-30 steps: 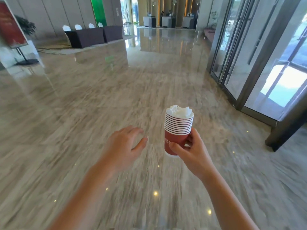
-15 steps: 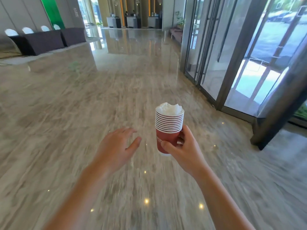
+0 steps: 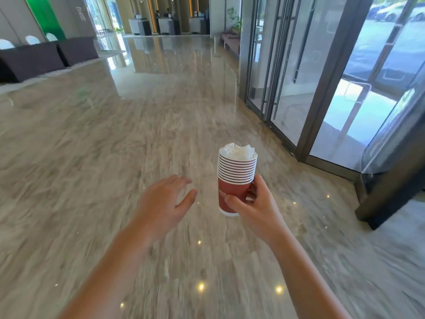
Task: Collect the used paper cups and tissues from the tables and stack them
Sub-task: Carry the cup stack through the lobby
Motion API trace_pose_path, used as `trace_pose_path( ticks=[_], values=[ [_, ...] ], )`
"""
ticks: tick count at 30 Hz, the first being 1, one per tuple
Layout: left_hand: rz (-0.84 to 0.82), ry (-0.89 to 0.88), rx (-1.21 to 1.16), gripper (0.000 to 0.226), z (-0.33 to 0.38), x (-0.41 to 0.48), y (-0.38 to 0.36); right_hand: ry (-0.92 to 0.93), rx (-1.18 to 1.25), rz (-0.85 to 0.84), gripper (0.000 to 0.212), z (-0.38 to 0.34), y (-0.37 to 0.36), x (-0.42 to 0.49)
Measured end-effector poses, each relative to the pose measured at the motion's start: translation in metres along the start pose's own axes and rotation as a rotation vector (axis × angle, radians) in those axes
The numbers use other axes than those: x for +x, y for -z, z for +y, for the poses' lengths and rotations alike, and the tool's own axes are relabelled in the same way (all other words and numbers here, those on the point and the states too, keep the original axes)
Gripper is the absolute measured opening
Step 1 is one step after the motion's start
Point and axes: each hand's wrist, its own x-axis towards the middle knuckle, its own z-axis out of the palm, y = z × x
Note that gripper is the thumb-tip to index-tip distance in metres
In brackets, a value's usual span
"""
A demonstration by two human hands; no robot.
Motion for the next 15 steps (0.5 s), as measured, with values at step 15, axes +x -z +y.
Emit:
trace_pose_path(
  ticks=[15],
  values=[
    [0.029, 0.089, -0.049, 0.045, -0.150, 0.280, -0.058, -0.003, -0.094, -0.088, 0.046, 0.042, -0.072, 0.329]
  ],
)
